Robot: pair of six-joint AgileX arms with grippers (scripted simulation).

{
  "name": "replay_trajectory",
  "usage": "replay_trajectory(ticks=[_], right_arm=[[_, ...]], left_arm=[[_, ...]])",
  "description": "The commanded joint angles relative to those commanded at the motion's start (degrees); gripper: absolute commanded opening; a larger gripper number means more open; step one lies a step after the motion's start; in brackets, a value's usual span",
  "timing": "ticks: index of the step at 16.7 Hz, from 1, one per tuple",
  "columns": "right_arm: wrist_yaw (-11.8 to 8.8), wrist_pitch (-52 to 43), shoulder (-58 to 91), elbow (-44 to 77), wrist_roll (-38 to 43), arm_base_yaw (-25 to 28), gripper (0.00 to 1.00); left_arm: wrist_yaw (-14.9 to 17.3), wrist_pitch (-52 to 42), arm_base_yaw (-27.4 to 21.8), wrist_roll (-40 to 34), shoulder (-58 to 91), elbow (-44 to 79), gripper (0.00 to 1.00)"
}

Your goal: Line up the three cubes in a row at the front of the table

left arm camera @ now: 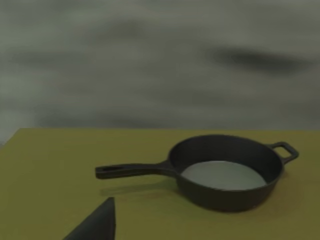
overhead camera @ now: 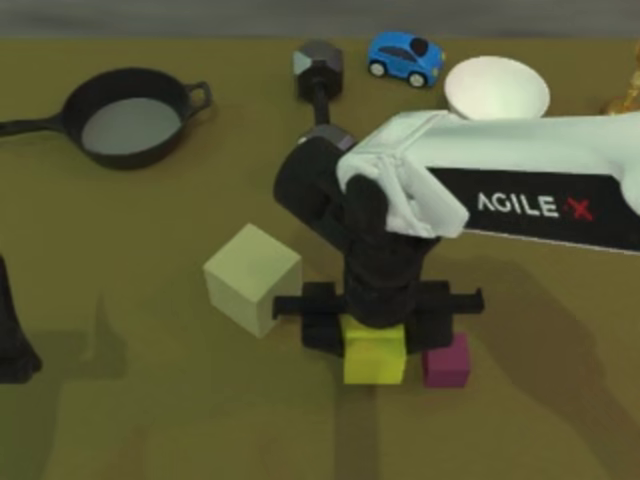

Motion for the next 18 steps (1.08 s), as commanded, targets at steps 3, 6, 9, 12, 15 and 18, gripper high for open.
replay_trajectory(ticks=[3,6,9,12,15,18], right_arm=[[0.0,0.0,0.0,0.0,0.0,0.0,0.08],[0.0,0.0,0.0,0.0,0.0,0.0,0.30],[0.0,0.0,0.0,0.0,0.0,0.0,0.53],[0.0,0.0,0.0,0.0,0.0,0.0,0.75],[0.0,0.0,0.0,0.0,0.0,0.0,0.98],[0.0,0.0,0.0,0.0,0.0,0.0,1.00]], left_arm=[[0.0,0.0,0.0,0.0,0.0,0.0,1.00],[0.0,0.0,0.0,0.0,0.0,0.0,1.00],[0.0,0.0,0.0,0.0,0.0,0.0,1.00],[0.0,0.0,0.0,0.0,0.0,0.0,1.00],[0.0,0.0,0.0,0.0,0.0,0.0,1.00],[0.0,0.0,0.0,0.0,0.0,0.0,1.00]])
